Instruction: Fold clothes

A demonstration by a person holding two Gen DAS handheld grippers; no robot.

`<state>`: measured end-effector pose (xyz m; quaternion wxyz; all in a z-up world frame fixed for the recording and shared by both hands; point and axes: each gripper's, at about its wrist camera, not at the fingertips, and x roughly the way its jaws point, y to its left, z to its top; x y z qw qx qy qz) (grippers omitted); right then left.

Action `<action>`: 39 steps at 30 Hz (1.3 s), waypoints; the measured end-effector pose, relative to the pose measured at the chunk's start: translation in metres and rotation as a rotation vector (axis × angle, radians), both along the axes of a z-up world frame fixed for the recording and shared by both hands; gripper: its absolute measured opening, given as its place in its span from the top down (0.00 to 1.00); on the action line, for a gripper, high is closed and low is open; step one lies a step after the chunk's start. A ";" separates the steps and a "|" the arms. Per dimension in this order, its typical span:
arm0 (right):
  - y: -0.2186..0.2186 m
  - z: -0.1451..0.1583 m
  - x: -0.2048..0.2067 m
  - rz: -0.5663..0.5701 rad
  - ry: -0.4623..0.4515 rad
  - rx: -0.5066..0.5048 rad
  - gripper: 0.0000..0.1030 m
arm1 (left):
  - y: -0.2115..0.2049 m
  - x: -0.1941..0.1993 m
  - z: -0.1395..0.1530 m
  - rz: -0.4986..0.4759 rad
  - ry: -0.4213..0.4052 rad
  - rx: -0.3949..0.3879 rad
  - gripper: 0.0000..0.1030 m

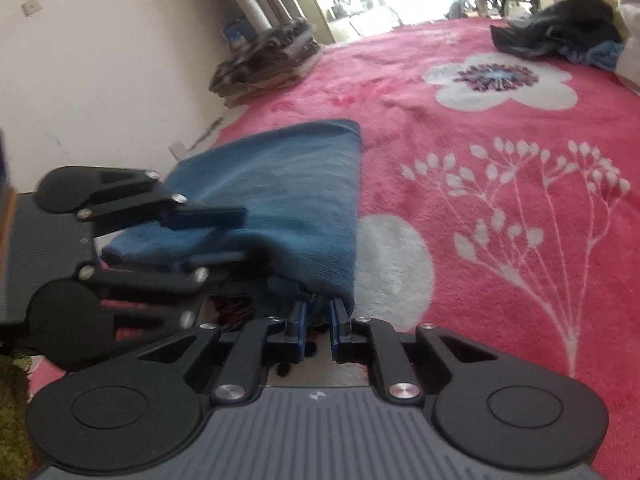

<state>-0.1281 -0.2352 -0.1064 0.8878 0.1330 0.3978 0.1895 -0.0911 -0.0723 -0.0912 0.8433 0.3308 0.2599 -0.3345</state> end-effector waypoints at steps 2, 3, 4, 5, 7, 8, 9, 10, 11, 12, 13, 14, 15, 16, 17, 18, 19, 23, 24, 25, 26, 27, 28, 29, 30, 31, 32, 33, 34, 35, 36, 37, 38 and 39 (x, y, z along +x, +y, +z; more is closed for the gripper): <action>0.002 0.002 0.000 0.005 -0.018 0.005 0.88 | 0.002 0.000 0.003 0.010 0.014 -0.033 0.90; 0.003 0.002 0.001 -0.003 -0.022 0.012 0.88 | 0.004 0.000 0.004 0.015 0.022 -0.049 0.91; 0.004 0.001 0.004 -0.016 -0.023 0.021 0.89 | 0.005 0.000 0.005 0.019 0.029 -0.066 0.92; 0.006 -0.001 0.007 -0.035 -0.026 0.027 0.89 | 0.006 0.000 0.006 0.024 0.036 -0.082 0.93; 0.013 -0.005 0.013 -0.087 -0.038 0.033 0.89 | 0.008 -0.001 0.007 0.028 0.043 -0.101 0.94; 0.018 -0.008 0.015 -0.111 -0.048 0.024 0.89 | 0.008 -0.001 0.006 0.028 0.046 -0.104 0.94; 0.025 -0.009 0.014 -0.126 -0.067 -0.005 0.89 | 0.008 -0.001 0.006 0.028 0.046 -0.106 0.94; 0.030 -0.007 0.010 -0.129 -0.089 -0.036 0.88 | 0.008 -0.001 0.006 0.028 0.040 -0.108 0.94; 0.032 -0.004 0.004 -0.125 -0.113 -0.061 0.88 | 0.009 -0.002 0.007 0.029 0.035 -0.113 0.94; 0.032 0.001 -0.003 -0.114 -0.138 -0.075 0.88 | 0.010 -0.002 0.008 0.029 0.031 -0.121 0.94; 0.030 0.007 -0.011 -0.095 -0.166 -0.084 0.89 | 0.010 -0.002 0.010 0.030 0.027 -0.128 0.94; 0.028 0.012 -0.019 -0.067 -0.193 -0.093 0.89 | 0.011 -0.002 0.011 0.031 0.024 -0.137 0.94; 0.028 0.016 -0.026 -0.039 -0.212 -0.108 0.89 | 0.012 -0.002 0.011 0.032 0.024 -0.147 0.94; 0.029 0.016 -0.030 -0.018 -0.216 -0.134 0.89 | 0.013 -0.002 0.012 0.033 0.023 -0.156 0.94; 0.032 0.014 -0.031 -0.006 -0.211 -0.158 0.89 | 0.014 -0.003 0.012 0.032 0.022 -0.164 0.94; 0.035 0.010 -0.027 0.000 -0.205 -0.172 0.89 | 0.015 -0.003 0.012 0.031 0.024 -0.173 0.95; 0.039 0.006 -0.021 0.001 -0.205 -0.178 0.89 | 0.016 -0.004 0.012 0.031 0.032 -0.185 0.95; 0.069 -0.012 -0.001 0.052 -0.319 -0.319 0.90 | 0.019 -0.004 0.013 0.023 0.052 -0.211 1.00; 0.077 -0.015 -0.003 0.075 -0.361 -0.378 0.90 | 0.019 -0.004 0.013 0.020 0.053 -0.214 1.00; 0.084 -0.018 -0.007 0.098 -0.399 -0.445 0.90 | 0.020 -0.004 0.013 0.017 0.055 -0.216 1.00; 0.091 -0.021 -0.012 0.118 -0.431 -0.506 0.90 | 0.021 -0.004 0.013 0.014 0.056 -0.218 1.00; 0.097 -0.023 -0.017 0.138 -0.463 -0.566 0.90 | 0.021 -0.004 0.013 0.011 0.057 -0.221 1.00; 0.102 -0.025 -0.020 0.154 -0.489 -0.615 0.90 | 0.022 -0.005 0.013 0.008 0.059 -0.223 1.00; 0.105 -0.027 -0.021 0.162 -0.506 -0.647 0.90 | 0.022 -0.005 0.013 0.005 0.060 -0.225 1.00; 0.108 -0.029 -0.021 0.169 -0.525 -0.680 0.90 | 0.023 -0.005 0.013 0.003 0.063 -0.226 1.00; 0.112 -0.030 -0.020 0.173 -0.548 -0.713 0.91 | 0.024 -0.004 0.011 0.004 0.067 -0.224 1.00; 0.115 -0.032 -0.019 0.176 -0.569 -0.740 0.92 | 0.025 -0.004 0.010 0.006 0.074 -0.222 1.00; 0.117 -0.033 -0.019 0.176 -0.581 -0.755 0.92 | 0.026 -0.002 0.009 0.010 0.086 -0.222 1.00; 0.118 -0.034 -0.020 0.178 -0.582 -0.765 0.92 | 0.027 -0.001 0.007 0.012 0.100 -0.222 1.00; 0.118 -0.034 -0.021 0.180 -0.583 -0.775 0.92 | 0.028 0.000 0.005 0.013 0.112 -0.220 1.00; 0.118 -0.034 -0.023 0.183 -0.582 -0.779 0.92 | 0.029 -0.001 0.002 0.010 0.120 -0.216 1.00; 0.115 -0.032 -0.026 0.187 -0.580 -0.774 0.92 | 0.029 -0.001 0.000 0.007 0.128 -0.214 1.00; 0.111 -0.031 -0.029 0.194 -0.577 -0.771 0.93 | 0.029 0.000 -0.002 0.006 0.135 -0.216 1.00; 0.109 -0.030 -0.033 0.203 -0.577 -0.773 0.93 | 0.030 0.000 -0.005 0.005 0.142 -0.219 1.00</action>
